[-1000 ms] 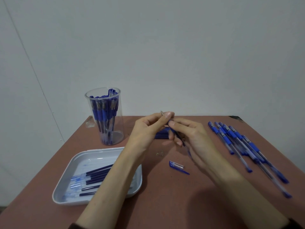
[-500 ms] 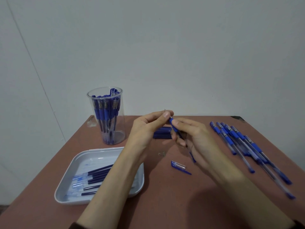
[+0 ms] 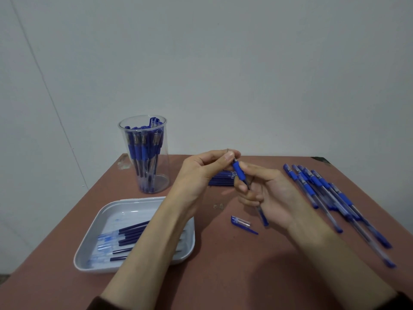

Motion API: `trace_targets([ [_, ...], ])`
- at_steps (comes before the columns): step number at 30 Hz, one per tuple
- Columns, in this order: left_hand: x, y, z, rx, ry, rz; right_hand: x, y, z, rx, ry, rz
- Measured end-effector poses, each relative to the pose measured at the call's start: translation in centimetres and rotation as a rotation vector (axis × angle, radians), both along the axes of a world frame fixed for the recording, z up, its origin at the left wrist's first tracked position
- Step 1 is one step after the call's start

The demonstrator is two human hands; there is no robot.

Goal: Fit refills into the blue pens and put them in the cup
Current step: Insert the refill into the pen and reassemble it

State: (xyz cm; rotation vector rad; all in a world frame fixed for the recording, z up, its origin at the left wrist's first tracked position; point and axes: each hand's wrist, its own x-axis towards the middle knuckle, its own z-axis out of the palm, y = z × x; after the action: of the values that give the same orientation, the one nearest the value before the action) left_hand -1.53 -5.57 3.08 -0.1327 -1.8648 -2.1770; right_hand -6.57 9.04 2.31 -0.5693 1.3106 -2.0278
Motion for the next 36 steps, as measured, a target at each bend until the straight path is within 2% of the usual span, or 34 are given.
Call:
trace_targets([
  [3, -0.4, 0.1, -0.5, -0.162, -0.073, 0.099, -0.7, 0.1, -0.1, 0.076, 0.027, -0.162],
  [5, -0.4, -0.1, -0.6, -0.381, -0.112, 0.153, -1.2, 0.4, -0.3, 0.125, 0.030, -0.298],
  [10, 0.5, 0.0, -0.5, -0.818, -0.192, -0.150, -2.2, 1.1, -0.5, 0.068, -0.034, -0.439],
  [14, -0.1, -0.1, -1.5, -1.099, -0.200, -0.232, -2.3, 1.1, -0.6, 0.065, -0.023, -0.439],
  [16, -0.3, -0.1, -1.9, -1.101, -0.188, -0.234, -2.3, 1.1, -0.6, 0.108, 0.034, -0.452],
  [18, -0.4, -0.1, -2.0, -1.021, -0.155, -0.125, -2.2, 1.0, -0.6, 0.208, 0.162, -0.503],
  [22, -1.0, -0.9, -1.7, -0.806, -0.040, 0.311, -2.1, 1.1, -1.1, 0.464, 0.664, -0.604],
  [26, -0.9, -1.8, -1.3, -0.725, -0.014, 0.445, -1.9, 1.0, -1.5, 0.589, 0.944, -0.637],
  [30, -0.8, -1.7, -1.2, -0.766, -0.011, 0.448, -1.7, 0.8, -1.3, 0.661, 1.101, -0.671],
  [36, -0.6, -1.6, -1.1, -0.784, 0.003, 0.438, -1.4, 1.0, -1.0, 0.743, 1.153, -0.654],
])
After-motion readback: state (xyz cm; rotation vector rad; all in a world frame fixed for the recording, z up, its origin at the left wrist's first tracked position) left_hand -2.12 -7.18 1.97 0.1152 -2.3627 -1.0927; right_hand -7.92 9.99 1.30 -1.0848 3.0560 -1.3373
